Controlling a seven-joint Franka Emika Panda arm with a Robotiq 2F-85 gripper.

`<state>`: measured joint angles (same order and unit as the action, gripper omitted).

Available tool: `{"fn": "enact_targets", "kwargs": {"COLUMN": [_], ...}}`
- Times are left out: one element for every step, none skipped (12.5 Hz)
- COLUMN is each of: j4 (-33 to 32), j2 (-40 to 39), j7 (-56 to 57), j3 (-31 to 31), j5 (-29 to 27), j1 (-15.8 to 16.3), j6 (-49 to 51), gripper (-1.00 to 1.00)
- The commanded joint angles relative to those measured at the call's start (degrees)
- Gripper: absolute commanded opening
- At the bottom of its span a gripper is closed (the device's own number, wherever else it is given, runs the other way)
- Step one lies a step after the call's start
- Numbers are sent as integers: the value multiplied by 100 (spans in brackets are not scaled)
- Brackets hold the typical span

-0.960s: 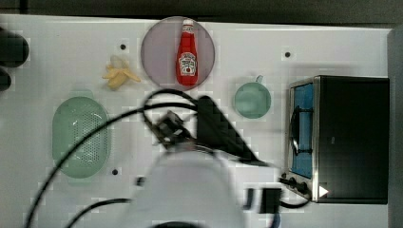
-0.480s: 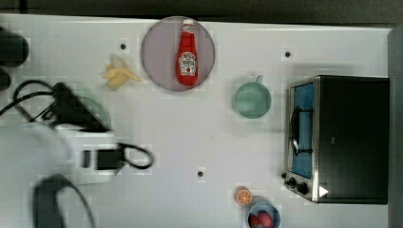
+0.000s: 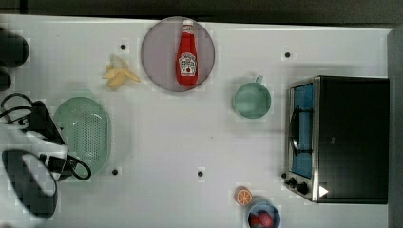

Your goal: Drag strainer left to right.

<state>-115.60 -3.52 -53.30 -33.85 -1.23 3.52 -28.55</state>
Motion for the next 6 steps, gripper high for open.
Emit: {"fn": "enact_targets", "kwargs": {"j4": [-96, -161, -237, -330, -413, -484], "j2": [-502, -706, -903, -1110, -1324, -1542], "j7": [-1580, -1785, -1927, -2006, -2042, -2056], "j3": [-30, -29, -26, -19, -11, 2], "j5": [93, 141, 188, 189, 189, 189], "j1": [-175, -155, -142, -124, -104, -89], "j6": [-407, -607, -819, -1077, -1395, -1738], "gripper": [100, 100, 100, 100, 100, 100]}}
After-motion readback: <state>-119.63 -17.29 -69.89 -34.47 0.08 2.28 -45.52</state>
